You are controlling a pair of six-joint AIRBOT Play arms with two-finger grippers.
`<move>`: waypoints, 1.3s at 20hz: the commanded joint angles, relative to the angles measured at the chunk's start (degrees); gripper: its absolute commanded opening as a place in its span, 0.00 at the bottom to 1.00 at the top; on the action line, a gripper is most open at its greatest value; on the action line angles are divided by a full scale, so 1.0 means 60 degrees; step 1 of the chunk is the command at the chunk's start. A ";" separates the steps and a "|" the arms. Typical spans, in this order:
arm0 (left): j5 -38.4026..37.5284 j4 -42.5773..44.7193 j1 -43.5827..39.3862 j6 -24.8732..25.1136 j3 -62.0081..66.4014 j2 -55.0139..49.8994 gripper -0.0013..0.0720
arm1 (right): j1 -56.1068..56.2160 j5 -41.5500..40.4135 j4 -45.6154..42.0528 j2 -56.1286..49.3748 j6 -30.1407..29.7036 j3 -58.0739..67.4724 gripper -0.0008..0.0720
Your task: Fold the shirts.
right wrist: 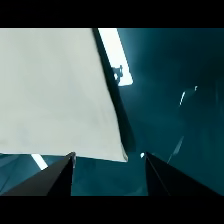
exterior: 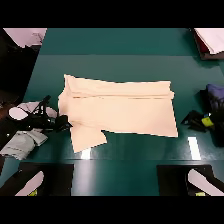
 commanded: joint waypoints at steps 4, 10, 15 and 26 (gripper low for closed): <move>-0.0226 -0.0018 -0.0011 0.0160 0.0452 0.0011 0.06 | -0.0623 -0.0506 0.1009 -0.0550 -0.0776 -0.1752 0.64; -0.0339 -0.0015 -0.0011 0.0186 0.0452 0.0011 0.06 | 0.0025 -0.0998 0.1027 -0.0627 -0.0812 -0.1752 0.39; -0.1239 0.0142 -0.0011 0.0696 0.0645 0.0022 0.05 | 0.0025 -0.0878 0.0069 0.0452 -0.0812 -0.1672 0.03; -0.4087 -0.0539 -0.0011 0.0324 0.0892 0.2171 0.06 | 0.0200 0.1330 -0.2222 0.3916 -0.0805 -0.0386 0.03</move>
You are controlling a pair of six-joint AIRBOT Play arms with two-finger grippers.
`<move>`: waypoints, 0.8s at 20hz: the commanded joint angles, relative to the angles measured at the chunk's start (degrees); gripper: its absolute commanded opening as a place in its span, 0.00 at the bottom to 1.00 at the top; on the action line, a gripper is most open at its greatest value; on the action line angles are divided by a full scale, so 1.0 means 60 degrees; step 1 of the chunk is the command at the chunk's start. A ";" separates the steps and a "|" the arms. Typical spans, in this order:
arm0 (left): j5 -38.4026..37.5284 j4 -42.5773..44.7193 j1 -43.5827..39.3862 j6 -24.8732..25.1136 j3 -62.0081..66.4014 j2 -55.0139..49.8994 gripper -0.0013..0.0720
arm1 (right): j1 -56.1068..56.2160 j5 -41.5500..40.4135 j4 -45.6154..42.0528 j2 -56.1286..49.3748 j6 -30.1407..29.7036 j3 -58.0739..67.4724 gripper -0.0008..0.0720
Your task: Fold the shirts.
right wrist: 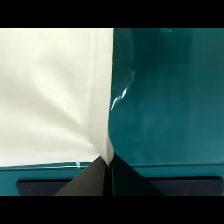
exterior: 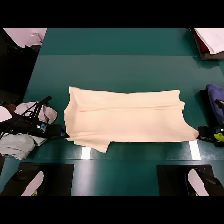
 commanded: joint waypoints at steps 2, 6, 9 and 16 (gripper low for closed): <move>0.1406 -0.0714 0.0000 -0.0073 0.0204 0.0204 0.06 | 0.0517 -0.0616 0.0554 0.0317 0.0058 0.0219 0.03; 0.3082 -0.0681 0.0000 0.0066 0.1606 -0.1002 0.06 | 0.1315 -0.1111 0.0696 -0.1399 0.0262 0.1472 0.03; 0.3807 -0.0652 0.0000 0.0182 0.2634 -0.2291 0.06 | 0.1749 -0.1723 0.0699 -0.2860 0.0474 0.2681 0.03; 0.5217 -0.0659 0.0000 0.0182 0.3723 -0.4615 0.06 | 0.1942 -0.1829 0.1137 -0.6080 0.0685 0.5027 0.03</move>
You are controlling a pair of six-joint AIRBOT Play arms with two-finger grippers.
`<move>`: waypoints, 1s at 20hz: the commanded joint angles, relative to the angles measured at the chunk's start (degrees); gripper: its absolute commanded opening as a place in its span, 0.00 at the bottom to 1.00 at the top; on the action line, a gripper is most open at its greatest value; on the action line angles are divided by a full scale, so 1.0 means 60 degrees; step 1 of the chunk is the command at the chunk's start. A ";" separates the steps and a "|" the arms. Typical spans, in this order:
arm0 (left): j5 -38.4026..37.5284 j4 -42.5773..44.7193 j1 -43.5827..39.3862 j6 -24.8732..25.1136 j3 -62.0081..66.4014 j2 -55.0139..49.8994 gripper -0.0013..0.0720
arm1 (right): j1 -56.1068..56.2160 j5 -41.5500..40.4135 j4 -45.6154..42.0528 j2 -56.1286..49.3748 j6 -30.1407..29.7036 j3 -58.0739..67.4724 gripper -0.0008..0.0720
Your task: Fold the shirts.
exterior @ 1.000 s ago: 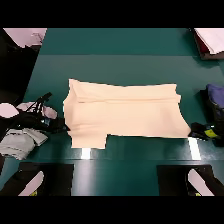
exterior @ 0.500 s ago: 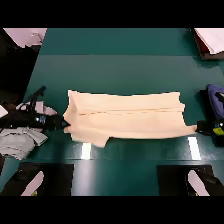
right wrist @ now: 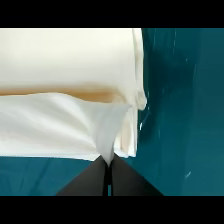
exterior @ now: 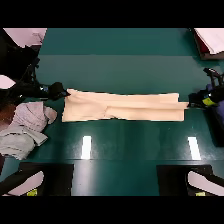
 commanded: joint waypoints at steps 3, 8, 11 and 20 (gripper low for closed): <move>0.1483 -0.0015 0.0011 0.0015 0.0350 -0.1417 0.06 | 0.0076 -0.0539 0.1381 -0.2244 0.0087 0.1654 0.03; 0.1778 -0.0386 0.0011 0.0018 0.0390 -0.1523 1.00 | -0.0142 -0.1767 0.3912 -0.3461 0.0077 0.2863 0.79; 0.1005 -0.0368 0.0011 0.0018 0.0849 -0.1515 1.00 | -0.0466 -0.1045 0.3861 -0.3333 -0.0437 0.2976 0.79; -0.0386 -0.0488 -0.0109 0.0339 0.1275 -0.1515 0.07 | -0.2830 -0.0222 0.3916 -0.2375 -0.3005 -0.0517 0.93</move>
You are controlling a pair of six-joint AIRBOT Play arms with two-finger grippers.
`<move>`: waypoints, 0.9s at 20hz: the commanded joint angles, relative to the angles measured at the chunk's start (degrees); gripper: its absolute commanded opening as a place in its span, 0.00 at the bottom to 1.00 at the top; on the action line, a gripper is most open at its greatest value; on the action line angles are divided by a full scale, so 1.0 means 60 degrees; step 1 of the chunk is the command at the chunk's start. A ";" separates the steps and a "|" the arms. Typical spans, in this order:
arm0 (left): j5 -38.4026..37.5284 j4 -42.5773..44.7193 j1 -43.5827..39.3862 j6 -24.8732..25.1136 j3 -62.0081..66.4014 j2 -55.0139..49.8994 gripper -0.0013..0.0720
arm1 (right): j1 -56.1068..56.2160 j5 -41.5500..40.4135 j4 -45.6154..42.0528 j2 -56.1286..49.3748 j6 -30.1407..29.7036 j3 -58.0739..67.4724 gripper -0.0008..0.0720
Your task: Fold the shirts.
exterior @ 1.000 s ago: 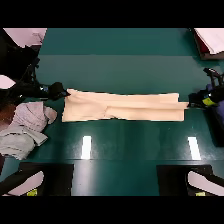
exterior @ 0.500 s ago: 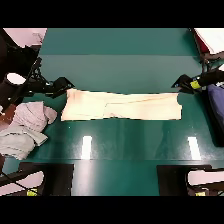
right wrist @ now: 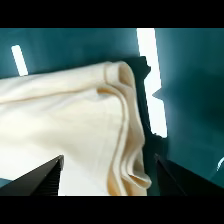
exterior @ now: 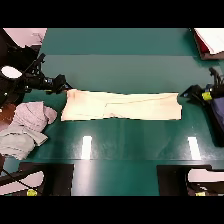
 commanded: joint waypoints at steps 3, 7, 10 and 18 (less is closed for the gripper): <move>-0.0189 -0.0036 -0.0623 0.0069 0.0055 -0.0004 0.07 | -0.0590 0.0076 0.1045 -0.0372 -0.1920 -0.1596 0.93; 0.0197 -0.0036 -0.1523 0.0066 0.0055 -0.0004 0.07 | 0.0066 0.0029 0.2062 -0.1177 -0.2295 -0.1359 0.87; 0.0215 -0.0040 -0.2073 0.0055 0.0055 -0.0015 0.06 | 0.0627 0.0044 0.2033 -0.1271 -0.2302 -0.0962 0.58; 0.1115 0.0000 -0.4051 -0.0007 0.0914 -0.1282 0.06 | 0.0750 0.0594 0.2397 0.0852 -0.2131 -0.0747 0.03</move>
